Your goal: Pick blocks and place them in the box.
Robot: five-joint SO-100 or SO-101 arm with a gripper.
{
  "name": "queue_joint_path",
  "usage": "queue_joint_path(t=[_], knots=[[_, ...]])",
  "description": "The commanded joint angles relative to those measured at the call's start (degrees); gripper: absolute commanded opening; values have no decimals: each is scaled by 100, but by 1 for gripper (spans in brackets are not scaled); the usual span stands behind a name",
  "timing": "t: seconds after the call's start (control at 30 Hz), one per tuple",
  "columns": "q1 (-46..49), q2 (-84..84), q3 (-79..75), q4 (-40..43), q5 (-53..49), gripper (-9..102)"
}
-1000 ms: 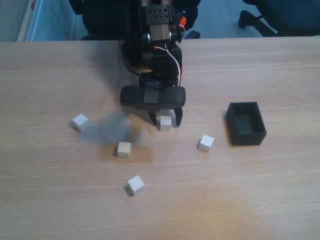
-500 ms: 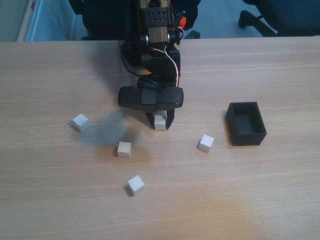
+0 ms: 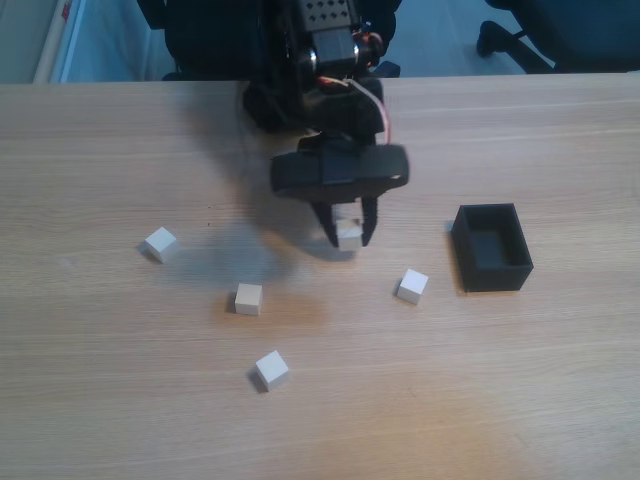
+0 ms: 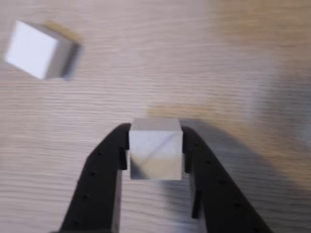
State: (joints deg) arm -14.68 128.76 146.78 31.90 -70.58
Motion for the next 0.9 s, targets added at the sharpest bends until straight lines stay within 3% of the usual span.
queue_joint_path(t=[0.0, 0.87], knots=[[-308, 70, -721, 255, -9, 0], [-2364, -2918, -5142, 2426, 1872, 0]])
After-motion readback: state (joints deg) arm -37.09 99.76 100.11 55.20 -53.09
